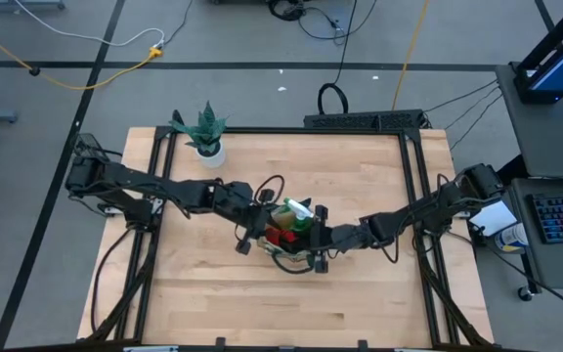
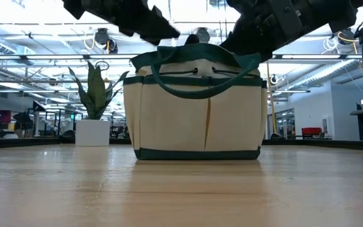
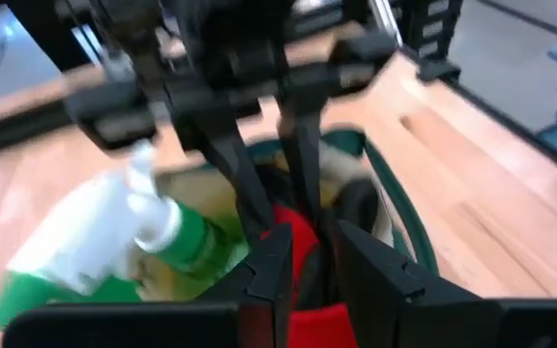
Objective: Pick & Place Garden tools in Gardening bag
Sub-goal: Put the red gloves into the gardening bag
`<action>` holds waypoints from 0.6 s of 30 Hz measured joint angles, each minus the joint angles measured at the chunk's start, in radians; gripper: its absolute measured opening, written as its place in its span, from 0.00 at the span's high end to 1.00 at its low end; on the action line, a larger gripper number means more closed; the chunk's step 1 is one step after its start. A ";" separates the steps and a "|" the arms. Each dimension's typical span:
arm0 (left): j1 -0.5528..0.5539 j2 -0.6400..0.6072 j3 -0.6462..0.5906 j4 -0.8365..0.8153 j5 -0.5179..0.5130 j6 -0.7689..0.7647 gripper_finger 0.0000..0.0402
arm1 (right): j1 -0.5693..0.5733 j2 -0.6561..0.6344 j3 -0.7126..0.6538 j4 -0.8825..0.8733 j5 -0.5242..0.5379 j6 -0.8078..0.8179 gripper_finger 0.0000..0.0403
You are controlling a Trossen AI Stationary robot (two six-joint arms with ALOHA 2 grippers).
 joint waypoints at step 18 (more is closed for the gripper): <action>-0.013 0.060 0.000 0.077 0.100 -0.013 0.79 | 0.003 -0.001 0.000 0.002 0.004 -0.055 0.54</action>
